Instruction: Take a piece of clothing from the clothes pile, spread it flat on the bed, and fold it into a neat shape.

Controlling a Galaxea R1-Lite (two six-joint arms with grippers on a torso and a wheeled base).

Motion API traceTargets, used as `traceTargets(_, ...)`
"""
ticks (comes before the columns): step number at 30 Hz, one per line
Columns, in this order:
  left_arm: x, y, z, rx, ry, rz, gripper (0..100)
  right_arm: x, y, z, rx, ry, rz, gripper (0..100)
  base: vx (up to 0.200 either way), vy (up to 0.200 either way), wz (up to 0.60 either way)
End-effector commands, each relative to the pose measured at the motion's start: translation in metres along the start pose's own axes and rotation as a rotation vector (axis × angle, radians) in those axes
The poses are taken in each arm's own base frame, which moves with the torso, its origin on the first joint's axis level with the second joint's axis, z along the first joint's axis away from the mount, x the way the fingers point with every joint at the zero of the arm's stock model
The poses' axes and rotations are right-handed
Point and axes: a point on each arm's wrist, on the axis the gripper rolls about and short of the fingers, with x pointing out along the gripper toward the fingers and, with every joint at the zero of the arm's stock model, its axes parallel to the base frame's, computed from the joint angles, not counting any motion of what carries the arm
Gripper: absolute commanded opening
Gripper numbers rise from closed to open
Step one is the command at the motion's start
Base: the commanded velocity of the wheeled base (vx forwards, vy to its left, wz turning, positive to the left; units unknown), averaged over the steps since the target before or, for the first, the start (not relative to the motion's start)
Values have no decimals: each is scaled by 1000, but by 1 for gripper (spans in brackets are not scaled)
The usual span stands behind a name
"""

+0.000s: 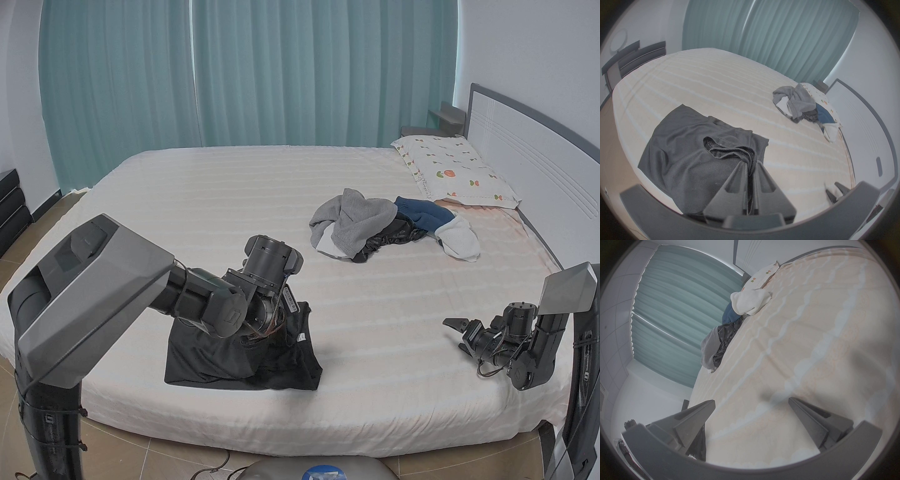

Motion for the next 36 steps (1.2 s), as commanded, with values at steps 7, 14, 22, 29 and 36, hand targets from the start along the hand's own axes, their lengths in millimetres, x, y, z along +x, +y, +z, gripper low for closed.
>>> traceTargets(7,22,-9,-19,-35,7,29,100,1,-1,-2,-14,8,-1,100,0,0,0)
traceTargets(14,14,-10,-17,-40,5,23,100,1,-1,-3,-13,9,-2,100,0,0,0)
traceTargets(22,2,54,9,-148,19,135,100,1,-1,-3,-15,9,-2,100,0,0,0)
traceTargets(29,-20,99,17,-362,49,67,100,1,-1,-3,-16,10,-3,100,0,0,0)
traceTargets(36,-13,135,9,-422,66,68,100,-1,-2,-5,-23,16,-10,100,0,0,0)
